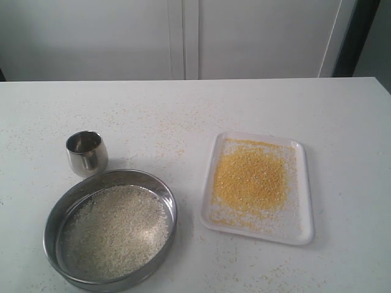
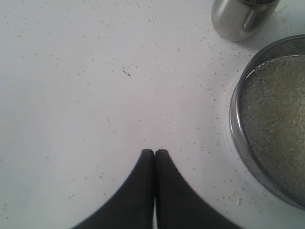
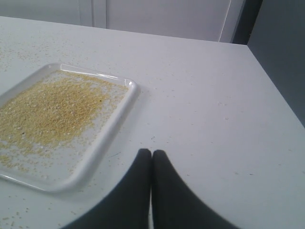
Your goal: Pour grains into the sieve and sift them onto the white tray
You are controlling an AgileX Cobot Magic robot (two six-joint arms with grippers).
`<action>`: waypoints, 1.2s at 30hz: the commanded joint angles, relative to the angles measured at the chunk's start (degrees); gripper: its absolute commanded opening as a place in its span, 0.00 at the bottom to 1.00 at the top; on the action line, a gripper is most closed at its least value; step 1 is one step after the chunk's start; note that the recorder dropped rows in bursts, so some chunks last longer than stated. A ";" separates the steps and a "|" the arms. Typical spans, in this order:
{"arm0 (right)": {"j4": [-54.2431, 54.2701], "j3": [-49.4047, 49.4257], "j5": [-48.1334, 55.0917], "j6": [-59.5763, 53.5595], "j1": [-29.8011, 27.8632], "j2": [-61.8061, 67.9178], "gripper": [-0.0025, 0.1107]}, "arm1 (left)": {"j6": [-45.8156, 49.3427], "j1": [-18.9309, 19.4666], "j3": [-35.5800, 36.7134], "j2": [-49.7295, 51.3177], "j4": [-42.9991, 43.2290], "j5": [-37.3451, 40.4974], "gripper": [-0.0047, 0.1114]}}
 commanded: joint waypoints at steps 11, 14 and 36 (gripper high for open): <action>0.13 0.32 -0.91 0.11 0.25 -0.31 0.02 | 0.00 5.08 6.81 -12.19 0.46 -0.18 0.04; 0.13 0.32 -0.91 0.11 0.25 -0.31 0.02 | 0.00 5.08 8.21 -15.15 0.46 -0.73 0.04; 0.13 0.32 -0.91 0.11 0.25 -0.31 0.02 | 0.00 5.08 23.86 -36.43 0.46 -11.00 0.04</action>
